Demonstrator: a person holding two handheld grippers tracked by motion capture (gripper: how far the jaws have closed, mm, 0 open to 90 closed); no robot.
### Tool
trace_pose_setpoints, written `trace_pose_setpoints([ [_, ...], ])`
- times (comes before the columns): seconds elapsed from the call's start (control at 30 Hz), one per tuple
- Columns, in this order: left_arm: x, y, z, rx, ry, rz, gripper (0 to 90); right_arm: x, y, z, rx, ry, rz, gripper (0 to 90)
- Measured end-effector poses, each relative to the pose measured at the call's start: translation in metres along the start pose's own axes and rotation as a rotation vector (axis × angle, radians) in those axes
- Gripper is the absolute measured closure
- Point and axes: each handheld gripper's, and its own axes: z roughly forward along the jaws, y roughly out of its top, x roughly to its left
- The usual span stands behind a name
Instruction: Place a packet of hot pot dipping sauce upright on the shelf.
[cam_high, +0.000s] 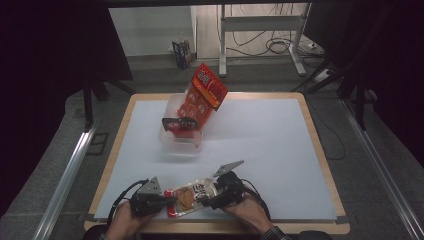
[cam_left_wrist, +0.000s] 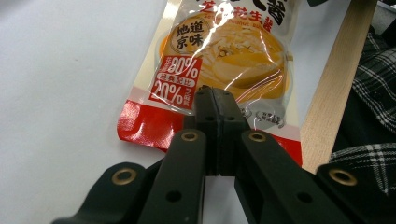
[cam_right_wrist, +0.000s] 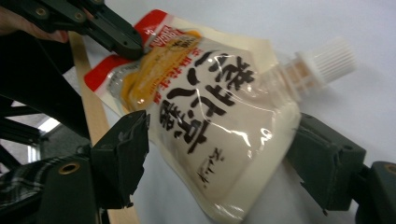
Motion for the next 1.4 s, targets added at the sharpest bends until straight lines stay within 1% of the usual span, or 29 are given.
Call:
trace_pose_setpoints([
  [0.07, 0.000, 0.000, 0.000, 0.000, -0.001, -0.003, 90.0, 0.000, 0.001, 0.002, -0.005, 0.022, 0.012, 25.0],
  [0.17, -0.001, 0.000, 0.000, -0.004, 0.004, -0.002, 90.0, -0.002, 0.001, 0.006, -0.024, 0.104, 0.055, 28.9],
  [0.23, -0.002, 0.000, 0.000, 0.005, 0.014, 0.016, 90.0, -0.001, 0.003, 0.008, -0.031, 0.114, 0.054, 30.5],
  [0.27, -0.002, 0.000, 0.000, 0.005, 0.015, 0.017, 90.0, 0.000, 0.006, 0.009, -0.038, 0.122, 0.048, 32.2],
  [0.3, -0.002, 0.001, 0.000, 0.009, 0.017, 0.027, 90.0, 0.001, 0.008, 0.009, -0.050, 0.134, 0.047, 34.2],
  [0.37, -0.003, 0.001, 0.000, 0.012, 0.023, 0.031, 90.0, 0.002, 0.013, 0.010, -0.067, 0.159, 0.054, 38.6],
  [0.47, -0.005, 0.002, 0.000, 0.014, 0.031, 0.032, 90.0, 0.004, 0.016, 0.014, -0.076, 0.157, 0.047, 45.0],
  [0.53, -0.005, 0.002, -0.001, 0.019, 0.033, 0.038, 90.0, 0.004, 0.017, 0.013, -0.080, 0.146, 0.048, 53.1],
  [0.57, -0.006, 0.002, 0.000, 0.013, 0.034, 0.030, 90.0, 0.003, 0.017, 0.011, -0.092, 0.154, 0.053, 58.8],
  [0.6, -0.006, 0.002, -0.001, 0.015, 0.035, 0.029, 90.0, 0.001, 0.018, 0.009, -0.109, 0.172, 0.067, 63.8],
  [0.63, -0.005, 0.003, -0.001, 0.017, 0.034, 0.030, 90.0, -0.002, 0.018, 0.005, -0.132, 0.204, 0.090, 69.4],
  [0.7, -0.005, 0.003, -0.001, 0.019, 0.033, 0.032, 90.0, -0.003, 0.019, 0.002, -0.147, 0.232, 0.114, 74.9],
  [0.73, -0.005, 0.003, -0.001, 0.020, 0.032, 0.032, 90.0, -0.002, 0.021, 0.001, -0.142, 0.227, 0.115, 76.3],
  [0.77, -0.005, 0.004, -0.002, 0.019, 0.030, 0.035, 90.0, 0.000, 0.022, 0.000, -0.139, 0.217, 0.107, 78.6],
  [0.8, -0.005, 0.004, -0.003, 0.016, 0.025, 0.046, 89.8, 0.002, 0.023, -0.001, -0.141, 0.205, 0.094, 81.3],
  [0.83, -0.005, 0.004, -0.003, 0.001, 0.013, 0.042, 84.4, 0.004, 0.024, -0.003, -0.143, 0.198, 0.086, 81.9],
  [0.87, -0.004, 0.004, -0.005, -0.006, 0.012, 0.049, 78.9, 0.006, 0.026, -0.005, -0.142, 0.192, 0.075, 82.4],
  [0.93, -0.004, 0.005, -0.007, -0.028, 0.016, 0.047, 73.4, 0.008, 0.030, -0.012, -0.154, 0.172, 0.057, 83.3],
  [1.0, -0.003, 0.005, -0.010, -0.068, 0.020, 0.031, 66.8, 0.007, 0.034, -0.020, -0.171, 0.164, 0.050, 83.9],
  [1.07, -0.001, 0.005, -0.013, -0.092, 0.038, 0.018, 61.6, 0.007, 0.036, -0.026, -0.184, 0.156, 0.043, 84.0],
  [1.13, 0.000, 0.004, -0.015, -0.125, 0.040, 0.003, 56.4, 0.006, 0.038, -0.033, -0.193, 0.143, 0.032, 84.2],
  [1.17, 0.002, 0.004, -0.017, -0.148, 0.041, -0.012, 53.2, 0.006, 0.039, -0.035, -0.193, 0.139, 0.031, 84.3],
  [1.2, 0.002, 0.004, -0.018, -0.162, 0.044, -0.016, 49.0, 0.006, 0.040, -0.037, -0.196, 0.134, 0.023, 84.5],
  [1.23, 0.003, 0.004, -0.019, -0.173, 0.044, -0.023, 46.5, 0.005, 0.041, -0.040, -0.196, 0.128, 0.018, 84.6],
  [1.33, 0.004, 0.004, -0.020, -0.191, 0.048, -0.028, 40.0, 0.005, 0.044, -0.045, -0.201, 0.117, 0.005, 84.8],
  [1.4, 0.004, 0.004, -0.019, -0.198, 0.042, -0.036, 34.3, 0.006, 0.047, -0.051, -0.209, 0.104, -0.019, 85.0],
])
